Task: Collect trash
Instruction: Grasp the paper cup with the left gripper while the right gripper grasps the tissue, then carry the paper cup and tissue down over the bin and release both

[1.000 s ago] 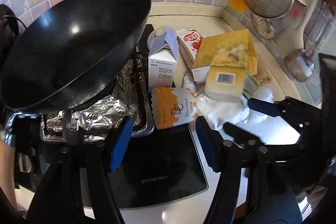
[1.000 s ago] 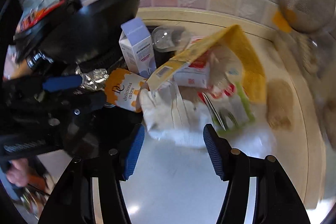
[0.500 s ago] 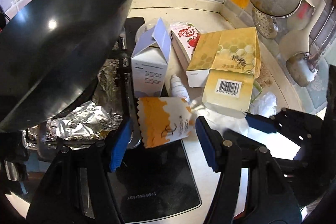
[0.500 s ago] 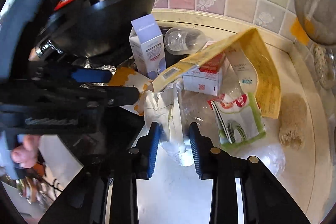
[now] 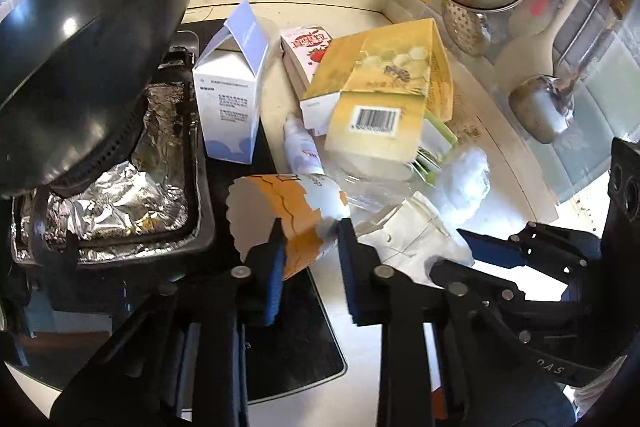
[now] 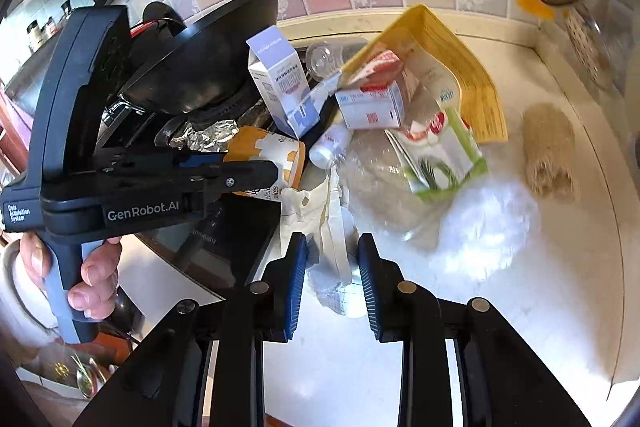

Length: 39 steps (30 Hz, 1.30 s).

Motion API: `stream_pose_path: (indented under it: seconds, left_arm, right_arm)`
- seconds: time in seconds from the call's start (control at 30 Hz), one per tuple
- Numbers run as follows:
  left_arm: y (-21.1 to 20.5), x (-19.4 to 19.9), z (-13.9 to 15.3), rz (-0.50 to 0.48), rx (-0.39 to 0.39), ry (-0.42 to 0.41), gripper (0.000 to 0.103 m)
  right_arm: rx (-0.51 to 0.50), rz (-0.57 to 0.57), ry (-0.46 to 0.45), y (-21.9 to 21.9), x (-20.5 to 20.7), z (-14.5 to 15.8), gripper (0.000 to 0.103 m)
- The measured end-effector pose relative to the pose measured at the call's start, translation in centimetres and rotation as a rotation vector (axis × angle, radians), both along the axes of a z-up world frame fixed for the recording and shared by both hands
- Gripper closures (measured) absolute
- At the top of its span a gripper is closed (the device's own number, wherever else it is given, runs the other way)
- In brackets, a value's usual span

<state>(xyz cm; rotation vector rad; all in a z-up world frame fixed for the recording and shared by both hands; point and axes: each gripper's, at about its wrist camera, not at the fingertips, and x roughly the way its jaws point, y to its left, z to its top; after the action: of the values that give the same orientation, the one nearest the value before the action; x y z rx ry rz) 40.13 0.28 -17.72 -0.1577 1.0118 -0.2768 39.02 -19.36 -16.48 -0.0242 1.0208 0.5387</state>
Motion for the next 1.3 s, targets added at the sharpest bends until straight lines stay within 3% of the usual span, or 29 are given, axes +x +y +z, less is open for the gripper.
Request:
stream_pose_path:
  seconds: [0.03, 0.07, 0.33, 0.57, 1.0, 1.3]
  left_arm:
    - [-0.1, -0.1, 0.0, -0.004, -0.007, -0.001, 0.092]
    - [-0.1, -0.3, 0.1, -0.002, -0.010, -0.001, 0.103]
    - [0.5, -3.4, 1.8, 0.005, 0.010, -0.034, 0.103]
    - [0.9, -8.7, 4.3, -0.035, 0.029, -0.057, 0.103]
    - [1.9, -22.2, 7.2, -0.152, 0.040, -0.077, 0.103]
    - [2.7, -30.1, 5.6, -0.237, 0.067, -0.055, 0.103]
  right_arm:
    - [0.007, -0.005, 0.003, -0.1, -0.2, 0.0, 0.078]
    - [0.010, -0.011, 0.003, 0.1, -0.4, 0.1, 0.078]
    - [0.024, -0.061, -0.013, 0.3, -3.3, 1.3, 0.078]
    - [0.023, -0.112, -0.029, 0.6, -7.3, 3.2, 0.078]
    - [-0.050, -0.211, -0.073, 3.5, -20.6, 6.8, 0.078]
    - [-0.076, -0.299, -0.038, 4.5, -30.1, 5.3, 0.078]
